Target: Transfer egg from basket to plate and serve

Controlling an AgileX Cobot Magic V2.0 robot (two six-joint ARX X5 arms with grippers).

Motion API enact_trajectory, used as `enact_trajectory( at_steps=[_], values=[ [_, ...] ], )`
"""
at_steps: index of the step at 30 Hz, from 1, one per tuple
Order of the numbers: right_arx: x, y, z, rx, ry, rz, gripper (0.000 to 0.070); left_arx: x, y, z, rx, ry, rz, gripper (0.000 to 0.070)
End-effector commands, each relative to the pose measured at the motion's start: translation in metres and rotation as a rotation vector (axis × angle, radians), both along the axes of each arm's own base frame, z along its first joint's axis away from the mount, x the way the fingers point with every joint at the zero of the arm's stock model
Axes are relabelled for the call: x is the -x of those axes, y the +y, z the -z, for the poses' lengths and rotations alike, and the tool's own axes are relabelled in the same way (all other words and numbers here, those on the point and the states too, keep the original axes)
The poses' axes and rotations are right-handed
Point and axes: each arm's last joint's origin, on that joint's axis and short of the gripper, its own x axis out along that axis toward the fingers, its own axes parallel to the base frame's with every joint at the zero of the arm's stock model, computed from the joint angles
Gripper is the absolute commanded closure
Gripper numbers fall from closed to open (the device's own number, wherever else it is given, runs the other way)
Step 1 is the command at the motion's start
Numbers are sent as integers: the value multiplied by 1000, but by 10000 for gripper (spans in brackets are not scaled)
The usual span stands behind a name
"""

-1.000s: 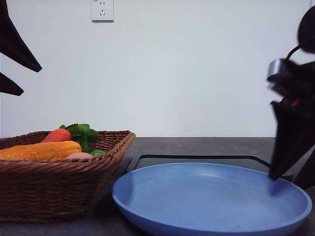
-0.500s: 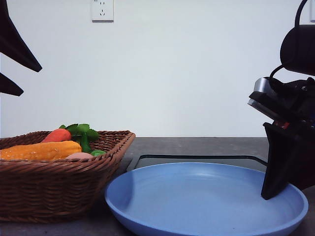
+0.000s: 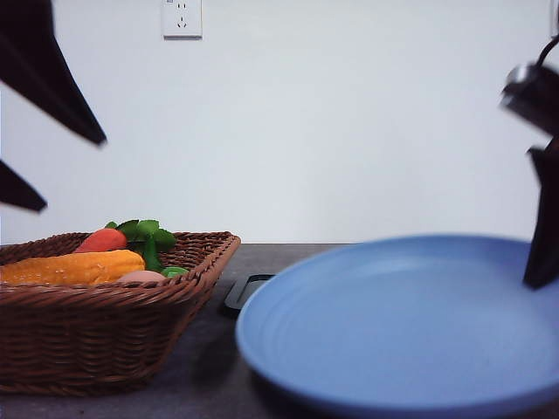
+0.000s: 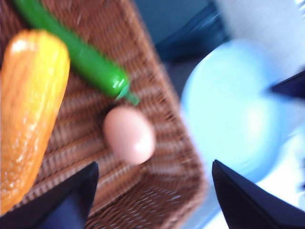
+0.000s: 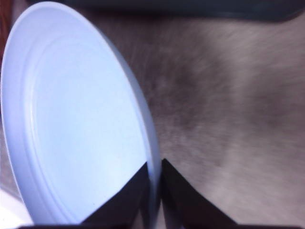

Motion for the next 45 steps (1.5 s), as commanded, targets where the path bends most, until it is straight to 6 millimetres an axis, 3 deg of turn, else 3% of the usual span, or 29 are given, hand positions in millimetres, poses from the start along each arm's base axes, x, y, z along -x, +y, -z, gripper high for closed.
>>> enact_trajectory(
  at_steps=[1,8,19,23,34,45],
  values=[
    [3,-3,-6,3,-31,7,700,-5,-8,-2,-36,-13,-2,206],
    [20,-17,-24,6,-119,73,700,-21,-39,7,-194,-2,30,207],
    [35,-25,-34,-2,-158,108,700,-52,-68,38,-242,46,67,208],
    [37,-26,-35,0,-160,109,700,-56,-71,46,-250,60,68,212],
    [38,-26,-35,16,-171,122,700,-55,-70,50,-271,95,72,397],
    [38,-26,-35,16,-172,123,700,-51,-68,53,-306,128,95,459]
  ],
)
